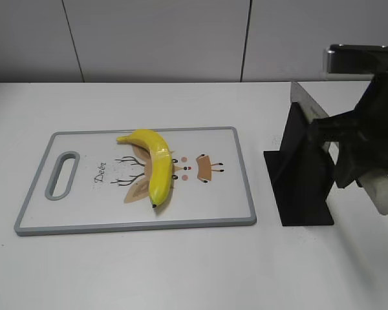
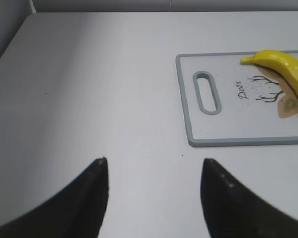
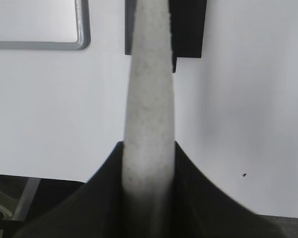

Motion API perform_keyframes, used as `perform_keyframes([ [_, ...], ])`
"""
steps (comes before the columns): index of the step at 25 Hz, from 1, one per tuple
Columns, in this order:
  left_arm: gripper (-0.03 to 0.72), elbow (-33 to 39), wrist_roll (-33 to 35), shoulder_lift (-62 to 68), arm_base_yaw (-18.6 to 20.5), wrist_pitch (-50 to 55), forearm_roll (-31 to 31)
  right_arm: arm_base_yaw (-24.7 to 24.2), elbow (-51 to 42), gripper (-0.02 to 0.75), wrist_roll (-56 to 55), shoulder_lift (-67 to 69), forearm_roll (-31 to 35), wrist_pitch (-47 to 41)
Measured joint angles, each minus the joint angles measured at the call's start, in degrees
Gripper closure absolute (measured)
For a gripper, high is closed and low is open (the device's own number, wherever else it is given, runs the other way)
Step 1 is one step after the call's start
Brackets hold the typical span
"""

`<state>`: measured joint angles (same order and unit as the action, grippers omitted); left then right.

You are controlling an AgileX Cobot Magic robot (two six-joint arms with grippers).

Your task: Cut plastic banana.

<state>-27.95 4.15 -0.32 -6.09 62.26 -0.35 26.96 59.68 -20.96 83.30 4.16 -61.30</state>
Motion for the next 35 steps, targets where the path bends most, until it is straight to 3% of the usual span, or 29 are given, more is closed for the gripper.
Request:
perform_keyframes([
  [18,0.136,0.00,0.00,0.00,0.00,0.00,0.00,0.07,10.28,0.569,3.22,-5.34,-1.27,-2.30],
  [27,0.136,-2.78,0.40,1.70,0.00,-2.22,-2.76,0.07,15.80,0.569,15.82,-5.21,-0.77,-2.47],
  [35,0.136,-8.36,9.22,18.80,0.00,-12.16,-7.02,-0.26,25.24,0.570,29.56,1.84,-0.77,-5.73],
])
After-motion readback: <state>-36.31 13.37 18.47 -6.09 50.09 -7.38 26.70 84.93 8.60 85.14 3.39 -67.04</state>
